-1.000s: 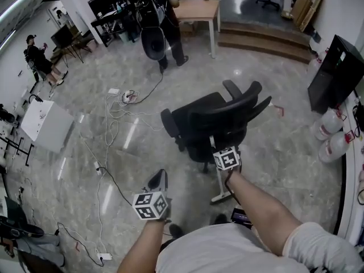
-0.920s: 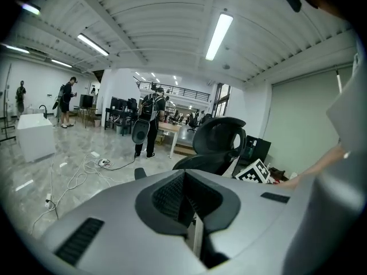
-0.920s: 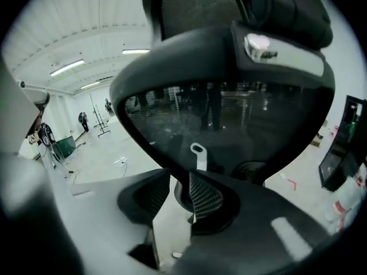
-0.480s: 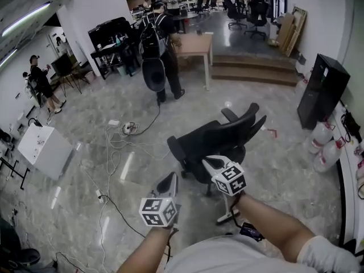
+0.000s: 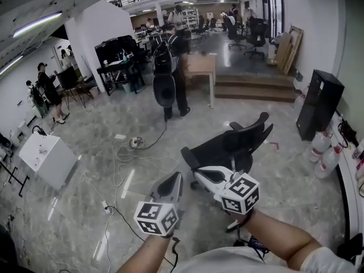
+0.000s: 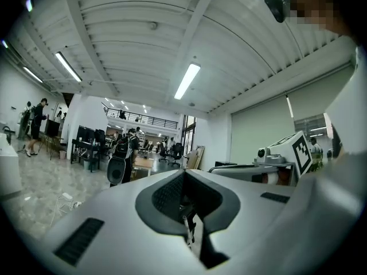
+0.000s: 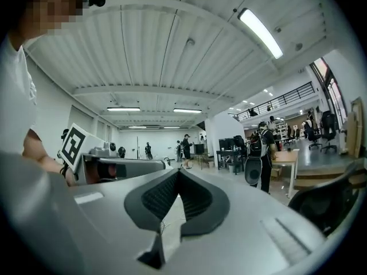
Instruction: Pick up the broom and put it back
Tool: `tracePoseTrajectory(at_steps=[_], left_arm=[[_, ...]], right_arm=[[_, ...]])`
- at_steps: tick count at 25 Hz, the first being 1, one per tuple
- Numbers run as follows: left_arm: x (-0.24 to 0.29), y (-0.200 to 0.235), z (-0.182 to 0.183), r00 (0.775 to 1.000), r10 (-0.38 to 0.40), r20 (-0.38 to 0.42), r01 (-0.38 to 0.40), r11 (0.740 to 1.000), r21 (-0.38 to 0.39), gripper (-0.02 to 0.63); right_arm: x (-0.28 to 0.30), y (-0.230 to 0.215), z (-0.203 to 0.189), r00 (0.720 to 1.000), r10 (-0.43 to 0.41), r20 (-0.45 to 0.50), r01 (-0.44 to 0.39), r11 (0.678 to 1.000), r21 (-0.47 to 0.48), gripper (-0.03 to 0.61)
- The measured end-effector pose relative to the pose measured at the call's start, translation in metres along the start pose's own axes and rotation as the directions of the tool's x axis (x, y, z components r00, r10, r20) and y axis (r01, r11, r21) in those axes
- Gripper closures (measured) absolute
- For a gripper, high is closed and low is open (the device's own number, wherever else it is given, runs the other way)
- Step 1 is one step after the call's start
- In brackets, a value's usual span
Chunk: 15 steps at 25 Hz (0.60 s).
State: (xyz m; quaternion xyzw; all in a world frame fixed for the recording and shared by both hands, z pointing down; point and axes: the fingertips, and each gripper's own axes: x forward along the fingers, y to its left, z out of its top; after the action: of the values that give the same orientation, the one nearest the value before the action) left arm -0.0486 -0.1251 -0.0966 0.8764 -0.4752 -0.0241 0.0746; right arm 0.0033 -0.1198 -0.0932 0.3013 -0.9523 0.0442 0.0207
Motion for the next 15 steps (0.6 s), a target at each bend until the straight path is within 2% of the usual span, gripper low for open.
tracePoseTrajectory(at_steps=[9, 15], left_arm=[[-0.047, 0.020, 0.005, 1.000, 0.008, -0.001, -0.008, 1.000, -0.025, 0.609], [-0.062, 0.026, 0.007, 1.000, 0.011, 0.006, -0.011, 0.999, -0.031, 0.609]], right_arm=[[0.024, 0.059, 0.017, 1.000, -0.004, 0.009, 0.004, 1.000, -0.015, 0.577], [0.029, 0.075, 0.020, 1.000, -0.010, 0.010, 0.010, 1.000, -0.026, 0.577]])
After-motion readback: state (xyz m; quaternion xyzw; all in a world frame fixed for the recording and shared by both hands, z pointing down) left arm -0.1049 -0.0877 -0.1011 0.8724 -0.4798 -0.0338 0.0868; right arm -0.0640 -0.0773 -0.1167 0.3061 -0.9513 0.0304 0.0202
